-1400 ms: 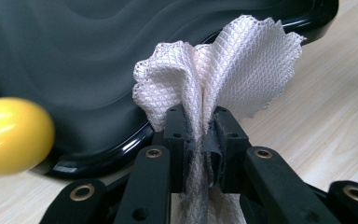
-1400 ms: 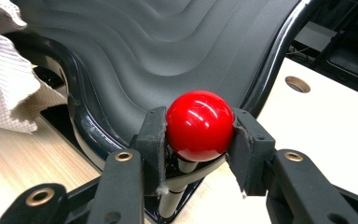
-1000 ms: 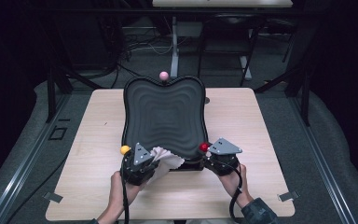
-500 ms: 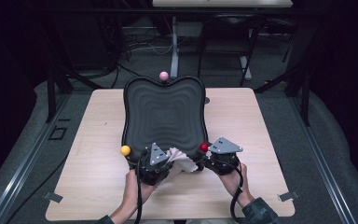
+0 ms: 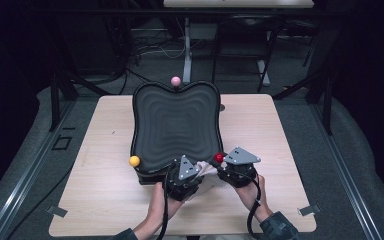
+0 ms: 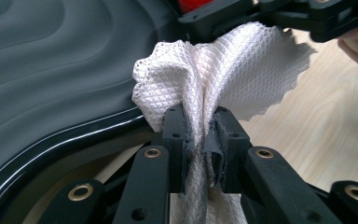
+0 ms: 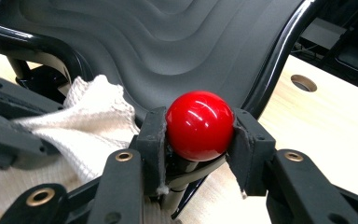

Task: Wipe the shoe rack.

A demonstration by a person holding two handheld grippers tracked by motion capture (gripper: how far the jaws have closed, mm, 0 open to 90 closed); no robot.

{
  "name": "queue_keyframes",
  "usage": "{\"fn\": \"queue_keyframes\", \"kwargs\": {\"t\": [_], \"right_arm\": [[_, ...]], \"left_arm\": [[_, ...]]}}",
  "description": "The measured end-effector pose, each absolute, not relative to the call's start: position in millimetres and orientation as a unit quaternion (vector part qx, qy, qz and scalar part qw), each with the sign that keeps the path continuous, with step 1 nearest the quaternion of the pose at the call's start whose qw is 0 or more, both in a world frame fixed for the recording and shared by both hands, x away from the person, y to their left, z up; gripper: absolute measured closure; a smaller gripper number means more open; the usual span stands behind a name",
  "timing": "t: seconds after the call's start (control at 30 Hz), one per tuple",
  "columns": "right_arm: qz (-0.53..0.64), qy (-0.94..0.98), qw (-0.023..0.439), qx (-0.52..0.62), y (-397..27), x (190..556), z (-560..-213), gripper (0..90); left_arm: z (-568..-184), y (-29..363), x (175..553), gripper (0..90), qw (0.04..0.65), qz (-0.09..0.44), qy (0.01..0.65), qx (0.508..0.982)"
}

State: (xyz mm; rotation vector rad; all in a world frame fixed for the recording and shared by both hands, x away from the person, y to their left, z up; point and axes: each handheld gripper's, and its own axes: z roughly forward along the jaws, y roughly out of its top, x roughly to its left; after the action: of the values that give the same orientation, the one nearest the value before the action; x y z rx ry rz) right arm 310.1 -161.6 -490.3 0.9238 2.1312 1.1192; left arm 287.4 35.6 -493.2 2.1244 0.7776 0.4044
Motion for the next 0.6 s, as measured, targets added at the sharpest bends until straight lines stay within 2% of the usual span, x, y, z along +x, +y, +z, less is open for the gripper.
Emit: {"fn": "queue_keyframes", "kwargs": {"t": [0.6], "right_arm": [[0.415,0.794,0.279,0.345,-162,310,-490,59.8]], "left_arm": [[-496,27,289,77.4,0.413,0.157,0.290,0.849]]}}
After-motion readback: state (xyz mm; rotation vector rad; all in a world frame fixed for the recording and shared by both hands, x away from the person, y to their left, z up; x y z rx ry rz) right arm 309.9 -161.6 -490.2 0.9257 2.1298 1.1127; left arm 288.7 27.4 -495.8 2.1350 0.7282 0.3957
